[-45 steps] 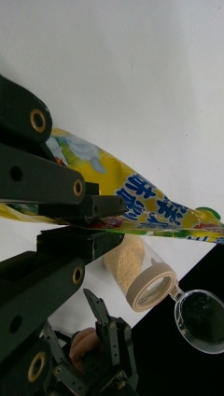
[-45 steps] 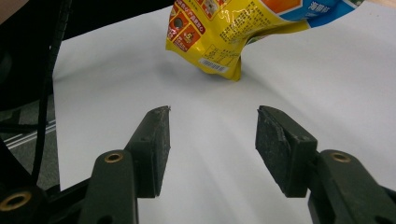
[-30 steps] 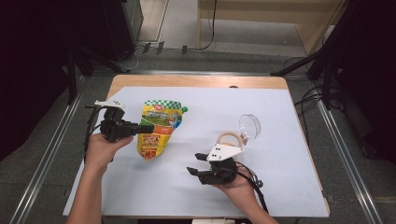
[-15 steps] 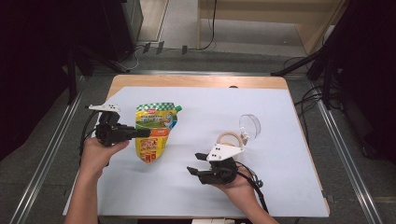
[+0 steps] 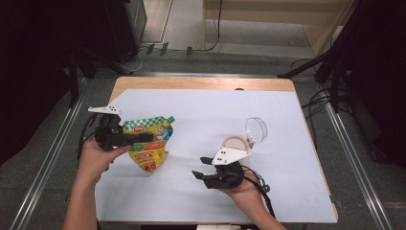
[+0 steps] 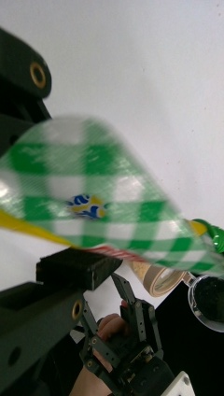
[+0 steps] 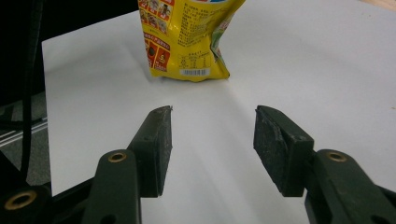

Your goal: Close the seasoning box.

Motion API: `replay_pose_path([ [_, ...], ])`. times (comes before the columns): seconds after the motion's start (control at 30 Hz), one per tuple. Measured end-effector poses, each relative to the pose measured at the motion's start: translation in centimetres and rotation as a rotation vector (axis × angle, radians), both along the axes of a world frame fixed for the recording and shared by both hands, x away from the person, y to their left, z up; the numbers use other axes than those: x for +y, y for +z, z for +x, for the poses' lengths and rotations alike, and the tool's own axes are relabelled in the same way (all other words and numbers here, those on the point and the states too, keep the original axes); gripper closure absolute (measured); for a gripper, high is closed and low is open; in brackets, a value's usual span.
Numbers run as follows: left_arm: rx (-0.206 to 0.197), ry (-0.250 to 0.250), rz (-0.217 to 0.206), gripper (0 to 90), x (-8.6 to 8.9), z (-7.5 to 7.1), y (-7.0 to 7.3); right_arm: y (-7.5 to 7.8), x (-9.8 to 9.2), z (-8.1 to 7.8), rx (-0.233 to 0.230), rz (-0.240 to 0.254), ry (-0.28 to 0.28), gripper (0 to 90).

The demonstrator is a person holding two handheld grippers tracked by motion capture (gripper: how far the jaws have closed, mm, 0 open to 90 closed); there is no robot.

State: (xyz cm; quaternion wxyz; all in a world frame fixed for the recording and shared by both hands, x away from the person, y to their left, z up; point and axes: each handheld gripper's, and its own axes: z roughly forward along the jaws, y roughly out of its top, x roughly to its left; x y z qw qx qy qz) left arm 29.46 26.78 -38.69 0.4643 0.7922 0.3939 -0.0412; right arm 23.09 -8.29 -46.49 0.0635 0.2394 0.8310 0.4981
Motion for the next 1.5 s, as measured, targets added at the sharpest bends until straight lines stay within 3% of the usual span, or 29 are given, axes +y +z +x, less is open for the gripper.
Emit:
replay_pose_path([
  [0.13,-0.013,0.013,0.010,54.7,0.1,-0.1,0.6,0.2,-0.1,0.0,0.000,0.001,-0.002,48.0],
  [0.47,-0.024,0.023,0.003,50.6,0.8,-0.3,1.7,0.6,-0.4,0.3,0.023,-0.010,-0.003,49.3],
  [0.6,-0.027,0.048,-0.005,47.7,1.1,-0.4,2.1,0.9,-0.5,0.3,0.027,-0.011,0.003,49.3],
  [0.8,-0.045,0.075,-0.001,46.9,1.5,-0.7,2.9,1.3,-0.8,0.3,0.018,-0.039,-0.001,49.2],
  [1.03,-0.044,0.113,0.017,45.7,2.0,-0.5,3.6,1.8,-1.4,0.6,0.025,-0.031,-0.004,49.2],
  [1.17,-0.060,0.145,0.013,45.4,2.6,-0.4,4.1,2.1,-1.8,0.7,0.029,-0.023,-0.010,49.3],
  [1.33,-0.046,0.183,-0.001,44.5,3.4,0.1,3.9,2.4,-2.3,1.0,0.034,-0.017,-0.012,49.7],
  [1.5,-0.059,0.205,0.013,45.0,3.9,-0.1,4.5,2.7,-2.7,1.2,0.042,-0.012,-0.021,49.8],
])
